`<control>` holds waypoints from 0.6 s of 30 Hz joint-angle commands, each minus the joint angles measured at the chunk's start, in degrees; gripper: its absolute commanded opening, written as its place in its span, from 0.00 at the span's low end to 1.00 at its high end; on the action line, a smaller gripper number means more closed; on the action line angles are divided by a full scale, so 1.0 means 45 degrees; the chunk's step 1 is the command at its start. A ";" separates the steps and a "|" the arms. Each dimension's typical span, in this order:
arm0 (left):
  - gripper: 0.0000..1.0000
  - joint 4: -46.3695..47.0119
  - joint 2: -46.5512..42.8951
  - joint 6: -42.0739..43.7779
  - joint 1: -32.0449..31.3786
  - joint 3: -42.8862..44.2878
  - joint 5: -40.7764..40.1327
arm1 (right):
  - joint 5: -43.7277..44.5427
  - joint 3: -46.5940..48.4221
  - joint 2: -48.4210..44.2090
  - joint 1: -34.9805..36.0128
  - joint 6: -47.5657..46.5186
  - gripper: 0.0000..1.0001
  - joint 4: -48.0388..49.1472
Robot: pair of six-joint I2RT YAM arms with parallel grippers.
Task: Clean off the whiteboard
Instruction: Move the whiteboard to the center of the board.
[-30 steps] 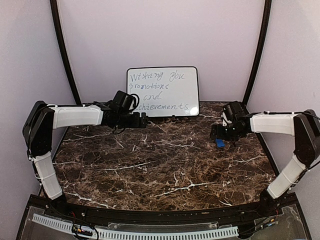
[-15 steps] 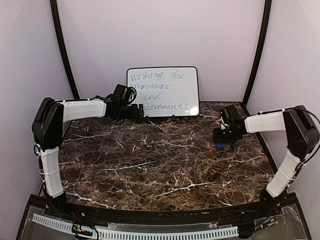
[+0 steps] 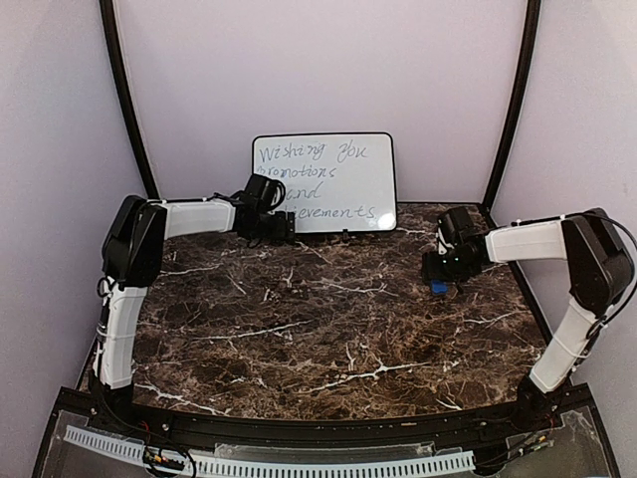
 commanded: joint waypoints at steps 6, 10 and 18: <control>0.87 -0.0338 0.1080 0.0309 -0.0171 0.1009 0.0112 | 0.0067 0.0097 -0.1024 -0.0047 0.0003 0.70 0.0075; 0.85 -0.0575 0.1814 0.0472 -0.0290 0.1889 0.0084 | -0.0064 0.0168 -0.1090 -0.0041 -0.0009 0.71 0.0026; 0.73 -0.0613 0.2558 0.0438 -0.0426 0.2601 0.0033 | -0.0143 -0.0009 -0.1244 -0.0041 0.0056 0.71 0.0029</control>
